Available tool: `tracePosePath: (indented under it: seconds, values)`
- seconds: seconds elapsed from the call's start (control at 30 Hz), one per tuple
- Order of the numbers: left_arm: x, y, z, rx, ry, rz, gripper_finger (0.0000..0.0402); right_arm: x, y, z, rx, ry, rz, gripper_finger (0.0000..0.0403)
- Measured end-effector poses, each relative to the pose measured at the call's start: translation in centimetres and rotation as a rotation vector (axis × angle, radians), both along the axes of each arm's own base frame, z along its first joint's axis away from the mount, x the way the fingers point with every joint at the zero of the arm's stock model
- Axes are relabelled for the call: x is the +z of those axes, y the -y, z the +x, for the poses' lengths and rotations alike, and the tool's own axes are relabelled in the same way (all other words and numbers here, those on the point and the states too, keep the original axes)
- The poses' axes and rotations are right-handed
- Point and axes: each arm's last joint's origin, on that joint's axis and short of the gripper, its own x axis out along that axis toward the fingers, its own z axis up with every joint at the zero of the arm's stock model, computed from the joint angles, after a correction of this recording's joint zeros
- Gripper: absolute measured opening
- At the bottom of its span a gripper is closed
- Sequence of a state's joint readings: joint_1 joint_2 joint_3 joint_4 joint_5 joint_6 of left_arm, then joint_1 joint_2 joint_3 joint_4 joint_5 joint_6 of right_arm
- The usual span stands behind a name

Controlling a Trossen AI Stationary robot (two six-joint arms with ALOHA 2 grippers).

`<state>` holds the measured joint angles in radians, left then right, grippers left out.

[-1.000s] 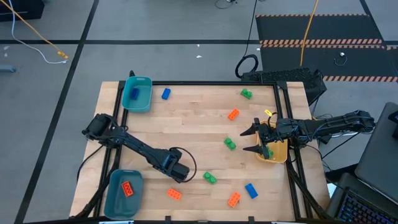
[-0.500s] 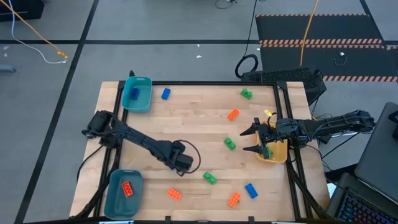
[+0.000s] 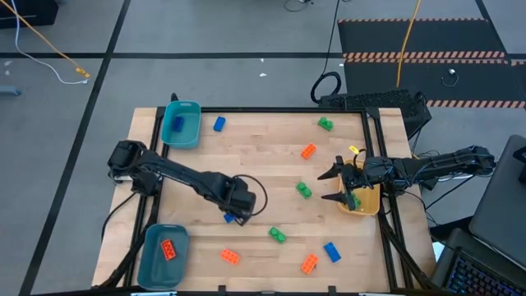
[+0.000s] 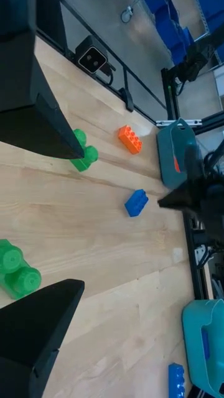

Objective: Sort & place blocks by color
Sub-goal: Put the blue game piece into the light blue bin

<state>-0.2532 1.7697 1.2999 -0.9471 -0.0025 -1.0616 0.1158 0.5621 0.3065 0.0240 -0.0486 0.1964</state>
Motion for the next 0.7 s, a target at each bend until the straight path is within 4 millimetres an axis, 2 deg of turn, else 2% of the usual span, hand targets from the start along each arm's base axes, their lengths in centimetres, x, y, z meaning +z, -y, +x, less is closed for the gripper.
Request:
tracePosePath:
  seconds: [0.17, 0.43, 0.57, 0.7]
  values:
    - [0.0, 1.1, -0.2, -0.072, 0.01, 0.002, 0.0111, 0.0, 0.0, 0.0, 0.0, 0.001, 0.0, 0.0325]
    - [-0.6, 1.2, -0.6, -0.009, -0.011, -0.003, 0.0253, 0.0, 0.0, 0.0, 0.0, 0.001, 0.001, 0.0325]
    - [-1.8, 1.1, -1.2, 0.03, -0.046, 0.002, 0.0296, 0.0, 0.0, 0.0, 0.0, 0.001, 0.001, 0.0325]
    - [-2.5, 1.0, -1.6, 0.041, -0.065, 0.006, 0.0313, 0.0, 0.0, 0.0, 0.0, 0.001, 0.001, 0.0325]
